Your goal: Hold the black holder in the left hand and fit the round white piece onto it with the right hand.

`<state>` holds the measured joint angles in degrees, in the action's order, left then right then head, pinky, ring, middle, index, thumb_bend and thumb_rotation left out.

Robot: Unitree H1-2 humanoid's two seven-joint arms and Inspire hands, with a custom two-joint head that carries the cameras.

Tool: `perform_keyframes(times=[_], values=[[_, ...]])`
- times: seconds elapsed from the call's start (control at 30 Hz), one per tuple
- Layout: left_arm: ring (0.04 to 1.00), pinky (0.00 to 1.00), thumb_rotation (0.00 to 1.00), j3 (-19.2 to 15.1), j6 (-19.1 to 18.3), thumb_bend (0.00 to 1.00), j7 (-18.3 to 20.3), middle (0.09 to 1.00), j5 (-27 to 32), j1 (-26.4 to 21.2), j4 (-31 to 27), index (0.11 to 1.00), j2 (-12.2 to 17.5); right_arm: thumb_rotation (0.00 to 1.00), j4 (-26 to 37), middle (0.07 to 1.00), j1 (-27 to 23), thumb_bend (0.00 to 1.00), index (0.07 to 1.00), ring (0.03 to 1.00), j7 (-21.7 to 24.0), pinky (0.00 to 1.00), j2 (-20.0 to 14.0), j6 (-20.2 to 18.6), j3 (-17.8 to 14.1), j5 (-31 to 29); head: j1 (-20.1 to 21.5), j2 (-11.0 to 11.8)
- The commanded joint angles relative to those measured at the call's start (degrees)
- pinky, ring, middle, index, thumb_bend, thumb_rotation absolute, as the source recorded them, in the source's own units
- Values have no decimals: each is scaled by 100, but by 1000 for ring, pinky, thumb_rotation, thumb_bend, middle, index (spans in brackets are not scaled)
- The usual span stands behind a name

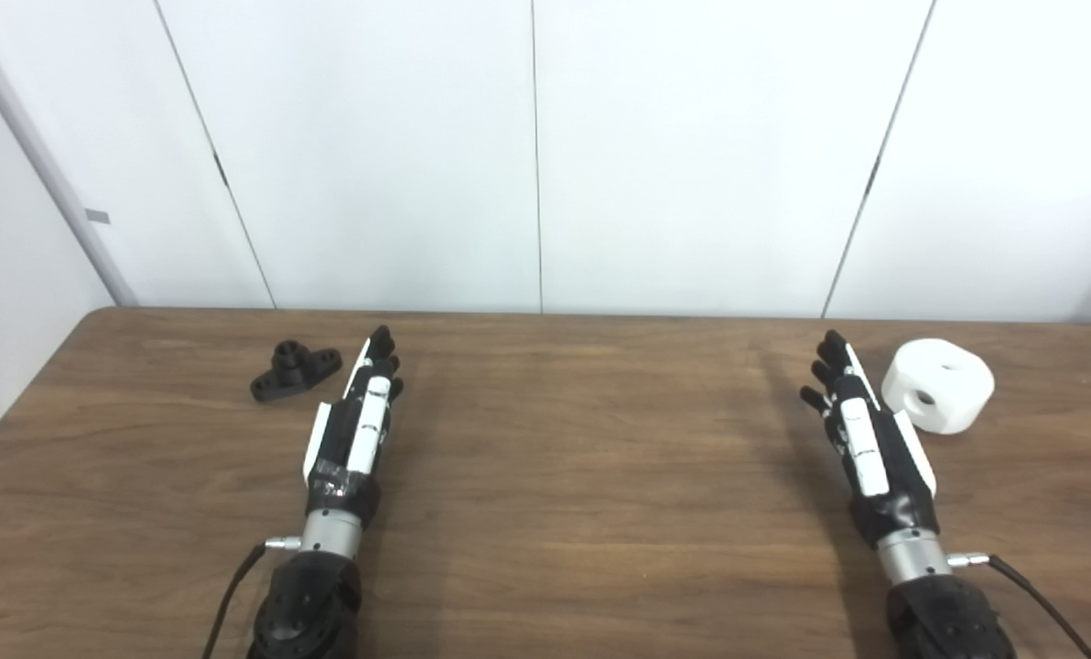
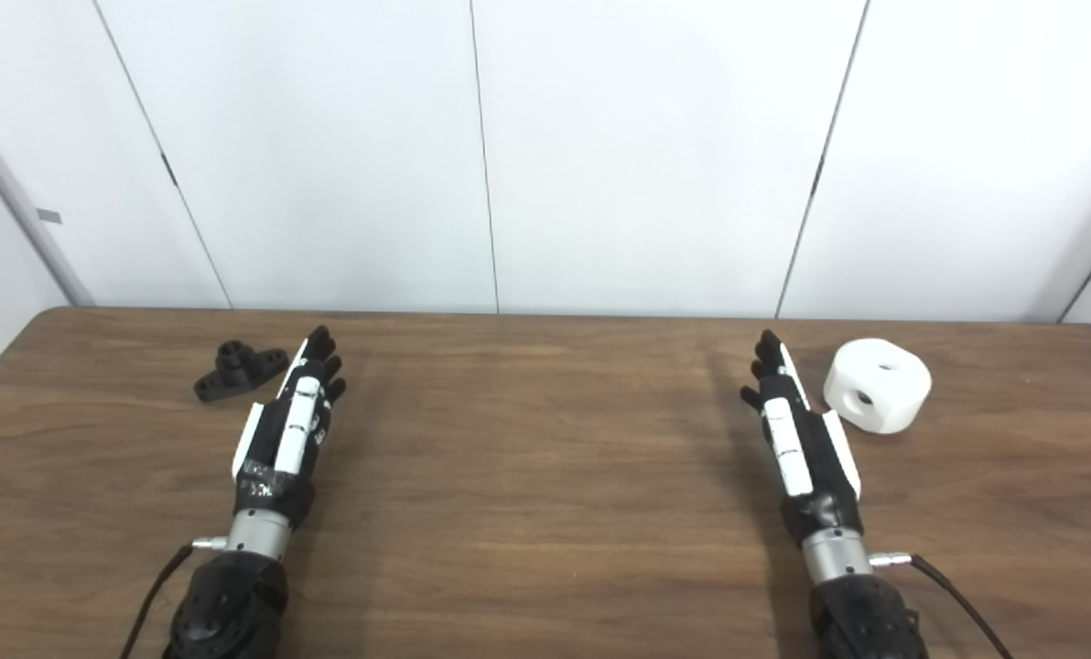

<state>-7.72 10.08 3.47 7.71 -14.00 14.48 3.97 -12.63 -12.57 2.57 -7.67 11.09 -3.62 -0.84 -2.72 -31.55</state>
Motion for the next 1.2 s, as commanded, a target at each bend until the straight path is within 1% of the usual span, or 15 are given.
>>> perform_keyframes(times=[0.0, 0.23, 0.3, 0.5, 0.67, 0.8, 0.83, 0.87, 0.9, 0.93, 0.97, 1.0, 1.03, 1.1, 1.17], values=[[1000, 976, 814, 32, 90, 401, 63, 1000, 70, 198, 247, 1000, -17, 1000, -223, 984, 211, 363, 982, 969, -61, 903, 104, 159, 24, 13, 15, 3], [994, 958, 821, 32, 102, 364, 54, 1000, 55, 204, 266, 1000, 6, 1000, -260, 980, 202, 351, 983, 968, -57, 915, 130, 154, 18, -33, 152, 42], [997, 968, 830, 39, 103, 379, 82, 1000, 57, 201, 276, 1000, 32, 1000, -258, 980, 202, 346, 983, 968, -60, 914, 140, 148, 21, -31, 200, 48], [1000, 975, 849, 22, 219, 369, 198, 1000, 135, 174, 387, 1000, 65, 1000, -244, 970, 211, 342, 974, 958, -150, 900, 167, 160, 45, 96, 157, 84], [991, 973, 803, 65, 191, 429, 160, 1000, 25, 174, 401, 1000, 95, 1000, -241, 982, 212, 331, 982, 969, -70, 918, 188, 106, 34, -5, 152, 132], [981, 981, 786, 76, 225, 402, 213, 995, 80, 191, 363, 1000, 116, 1000, -261, 985, 216, 333, 983, 970, -90, 916, 201, 119, 32, 0, 84, 187], [979, 981, 766, 82, 201, 398, 177, 995, 40, 201, 309, 1000, 123, 1000, -255, 982, 219, 332, 980, 968, -91, 913, 205, 111, 31, -2, 68, 188], [965, 964, 684, 114, 216, 382, 8, 984, -224, 210, 260, 992, 154, 1000, -251, 983, 222, 332, 981, 969, -88, 912, 205, 107, 35, 0, 57, 196], [921, 900, 560, 143, 224, 429, -187, 947, -527, 217, 205, 957, 188, 1000, -241, 986, 225, 330, 984, 972, -79, 915, 204, 97, 39, -2, 57, 196], [865, 831, 414, 177, 245, 513, -356, 897, -819, 215, 151, 913, 232, 1000, -250, 989, 224, 324, 988, 973, -73, 915, 199, 117, 43, 2, 57, 196], [829, 780, 323, 201, 261, 562, -466, 865, -1000, 211, 124, 882, 260, 1000, -259, 989, 221, 321, 988, 972, -71, 912, 196, 133, 45, 4, 43, 214], [811, 754, 276, 255, 248, 587, -529, 849, -1209, 192, 69, 867, 337, 1000, -288, 988, 217, 319, 988, 971, -62, 911, 185, 160, 46, 6, 38, 221], [775, 710, 207, 325, 209, 643, -596, 815, -1477, 175, -16, 838, 435, 1000, -307, 990, 215, 326, 990, 972, -56, 914, 180, 168, 44, 0, 34, 226], [754, 694, 167, 434, 122, 683, -716, 790, -1924, 156, -181, 815, 599, 1000, -317, 990, 218, 329, 989, 971, -38, 915, 177, 160, 37, -32, 21, 229], [738, 705, 127, 501, -10, 731, -829, 762, -2356, 152, -399, 783, 749, 1000, -285, 996, 228, 316, 995, 975, -32, 925, 182, 113, 35, -62, 12, 222]])
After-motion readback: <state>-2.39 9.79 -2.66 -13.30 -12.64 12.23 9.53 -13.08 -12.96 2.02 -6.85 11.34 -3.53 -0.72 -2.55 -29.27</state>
